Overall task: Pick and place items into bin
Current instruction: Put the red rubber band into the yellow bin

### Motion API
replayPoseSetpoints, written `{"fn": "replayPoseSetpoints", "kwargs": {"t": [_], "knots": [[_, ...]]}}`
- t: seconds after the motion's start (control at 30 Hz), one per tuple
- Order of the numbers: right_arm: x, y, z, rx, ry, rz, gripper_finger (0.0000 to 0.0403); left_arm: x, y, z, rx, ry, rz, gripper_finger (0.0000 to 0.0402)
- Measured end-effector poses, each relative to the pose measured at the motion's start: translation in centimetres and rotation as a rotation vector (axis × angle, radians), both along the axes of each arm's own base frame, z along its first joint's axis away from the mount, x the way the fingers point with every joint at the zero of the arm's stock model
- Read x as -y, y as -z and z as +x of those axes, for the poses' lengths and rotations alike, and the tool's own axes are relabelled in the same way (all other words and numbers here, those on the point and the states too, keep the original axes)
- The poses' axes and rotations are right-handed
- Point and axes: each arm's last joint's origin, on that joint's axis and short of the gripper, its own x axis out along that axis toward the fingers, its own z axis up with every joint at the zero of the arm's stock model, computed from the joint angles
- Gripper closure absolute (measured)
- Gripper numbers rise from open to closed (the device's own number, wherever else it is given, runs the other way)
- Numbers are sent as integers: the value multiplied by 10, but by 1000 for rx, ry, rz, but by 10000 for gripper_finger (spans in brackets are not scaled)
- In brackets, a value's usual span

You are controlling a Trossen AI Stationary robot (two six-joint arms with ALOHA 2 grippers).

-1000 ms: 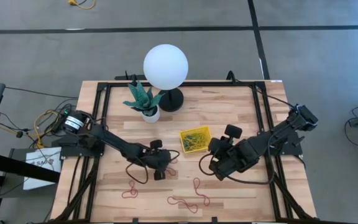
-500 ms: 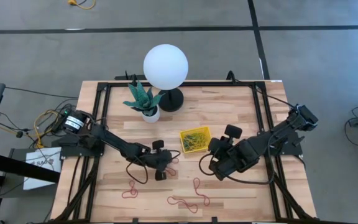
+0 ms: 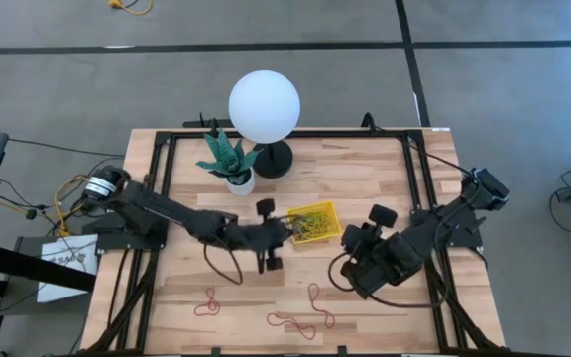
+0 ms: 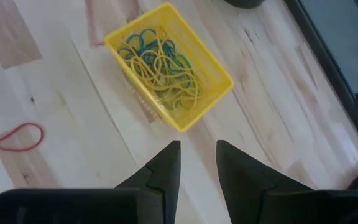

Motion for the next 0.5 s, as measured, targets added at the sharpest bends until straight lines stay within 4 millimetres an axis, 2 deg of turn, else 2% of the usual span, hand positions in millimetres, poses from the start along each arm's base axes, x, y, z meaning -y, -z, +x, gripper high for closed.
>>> {"fn": "replayPoseSetpoints", "kwargs": {"t": [0.17,0.23,0.37,0.5], "knots": [[-13,6,-13,55,36,-20,305,-18,-50,16,11,-17,123,401],[-18,13,-19,82,60,-30,305,-28,-63,20,29,-15,124,401],[-24,30,-32,110,125,-32,305,-54,-59,28,6,16,52,401],[-27,41,-42,133,148,-51,305,-68,-30,45,-55,90,-38,401]]}}
